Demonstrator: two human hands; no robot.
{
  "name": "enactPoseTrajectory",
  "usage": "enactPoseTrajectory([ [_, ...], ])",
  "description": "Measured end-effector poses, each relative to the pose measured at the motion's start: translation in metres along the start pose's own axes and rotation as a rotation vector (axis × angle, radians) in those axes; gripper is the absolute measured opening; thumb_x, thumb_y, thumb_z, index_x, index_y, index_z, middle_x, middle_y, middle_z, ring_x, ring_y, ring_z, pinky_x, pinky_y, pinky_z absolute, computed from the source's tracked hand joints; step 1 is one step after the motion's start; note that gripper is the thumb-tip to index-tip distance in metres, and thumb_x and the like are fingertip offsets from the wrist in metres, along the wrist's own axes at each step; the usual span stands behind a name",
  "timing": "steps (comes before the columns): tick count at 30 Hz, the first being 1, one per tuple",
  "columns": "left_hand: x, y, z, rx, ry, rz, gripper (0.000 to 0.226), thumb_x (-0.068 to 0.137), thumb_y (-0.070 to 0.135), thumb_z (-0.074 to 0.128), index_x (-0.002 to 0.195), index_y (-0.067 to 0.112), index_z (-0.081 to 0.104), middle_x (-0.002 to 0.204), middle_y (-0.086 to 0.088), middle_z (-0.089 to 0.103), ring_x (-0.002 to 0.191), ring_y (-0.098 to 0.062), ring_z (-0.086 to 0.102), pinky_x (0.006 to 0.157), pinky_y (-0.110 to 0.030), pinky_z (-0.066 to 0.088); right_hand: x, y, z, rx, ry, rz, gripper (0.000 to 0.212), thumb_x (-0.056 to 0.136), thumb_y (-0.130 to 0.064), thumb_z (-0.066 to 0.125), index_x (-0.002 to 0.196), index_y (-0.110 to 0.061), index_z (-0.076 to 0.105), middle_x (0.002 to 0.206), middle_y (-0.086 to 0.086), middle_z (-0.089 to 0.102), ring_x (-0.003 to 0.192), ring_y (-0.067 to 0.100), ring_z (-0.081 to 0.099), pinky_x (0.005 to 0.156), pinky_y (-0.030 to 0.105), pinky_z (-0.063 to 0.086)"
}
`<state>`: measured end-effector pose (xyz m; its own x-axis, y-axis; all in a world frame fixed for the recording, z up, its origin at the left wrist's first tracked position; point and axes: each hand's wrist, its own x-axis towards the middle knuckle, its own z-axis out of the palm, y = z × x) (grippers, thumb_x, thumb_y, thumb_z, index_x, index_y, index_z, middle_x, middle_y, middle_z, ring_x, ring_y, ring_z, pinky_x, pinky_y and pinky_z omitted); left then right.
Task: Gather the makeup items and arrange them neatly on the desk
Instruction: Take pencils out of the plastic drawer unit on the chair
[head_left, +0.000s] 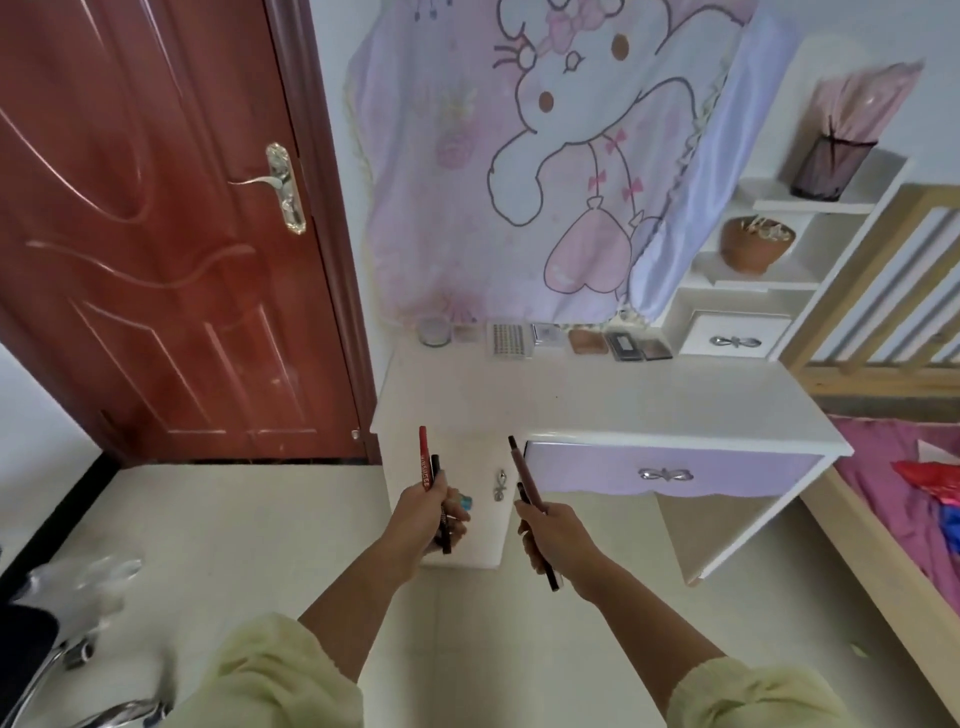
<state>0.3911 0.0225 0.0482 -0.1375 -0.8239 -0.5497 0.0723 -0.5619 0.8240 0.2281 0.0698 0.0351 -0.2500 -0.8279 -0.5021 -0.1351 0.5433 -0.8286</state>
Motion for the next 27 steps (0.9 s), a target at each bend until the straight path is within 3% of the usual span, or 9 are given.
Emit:
enactPoseTrajectory([
  [4, 0.066, 0.021, -0.001, 0.087, 0.086, -0.009, 0.041, 0.100, 0.044, 0.043, 0.087, 0.007, 0.053, 0.064, -0.008, 0.060, 0.050, -0.016, 0.050, 0.047, -0.025, 0.043, 0.060, -0.024, 0.004, 0.048, 0.071, 0.047, 0.034, 0.097, -0.024, 0.052, 0.067, -0.010, 0.054, 0.058, 0.002, 0.050, 0.046, 0.014, 0.044, 0.046, 0.024, 0.038],
  [10, 0.174, 0.059, 0.007, 0.367, 0.171, 0.111, 0.043, 0.101, 0.042, 0.038, 0.080, 0.012, 0.059, 0.073, -0.001, 0.052, 0.065, -0.011, 0.048, 0.057, -0.021, 0.036, 0.163, -0.075, -0.002, -0.014, 0.112, 0.059, 0.031, 0.096, -0.026, 0.051, 0.070, -0.011, 0.056, 0.058, -0.003, 0.049, 0.050, 0.012, 0.046, 0.048, 0.020, 0.035],
  [15, 0.259, 0.087, 0.020, 0.444, 0.176, 0.064, 0.046, 0.102, 0.044, 0.035, 0.080, 0.012, 0.060, 0.082, 0.001, 0.056, 0.073, -0.008, 0.050, 0.060, -0.022, 0.035, 0.249, -0.100, -0.007, -0.109, 0.127, 0.072, 0.031, 0.097, -0.026, 0.049, 0.071, -0.012, 0.058, 0.060, -0.004, 0.051, 0.054, 0.010, 0.047, 0.051, 0.023, 0.034],
  [20, 0.320, 0.100, 0.026, 0.450, 0.135, -0.048, 0.047, 0.101, 0.045, 0.038, 0.074, 0.013, 0.060, 0.061, -0.002, 0.048, 0.055, -0.015, 0.048, 0.053, -0.026, 0.038, 0.321, -0.114, 0.001, -0.250, 0.021, 0.146, 0.028, 0.097, -0.028, 0.048, 0.078, -0.013, 0.060, 0.062, -0.004, 0.053, 0.053, 0.011, 0.048, 0.051, 0.023, 0.036],
  [27, 0.380, 0.108, 0.012, 0.634, 0.079, -0.049, 0.047, 0.099, 0.046, 0.041, 0.078, 0.013, 0.068, 0.066, 0.001, 0.058, 0.058, -0.012, 0.054, 0.057, -0.023, 0.040, 0.380, -0.132, 0.038, -0.285, -0.098, 0.169, 0.024, 0.099, -0.032, 0.045, 0.093, -0.016, 0.061, 0.069, -0.005, 0.057, 0.059, 0.008, 0.052, 0.050, 0.019, 0.039],
])
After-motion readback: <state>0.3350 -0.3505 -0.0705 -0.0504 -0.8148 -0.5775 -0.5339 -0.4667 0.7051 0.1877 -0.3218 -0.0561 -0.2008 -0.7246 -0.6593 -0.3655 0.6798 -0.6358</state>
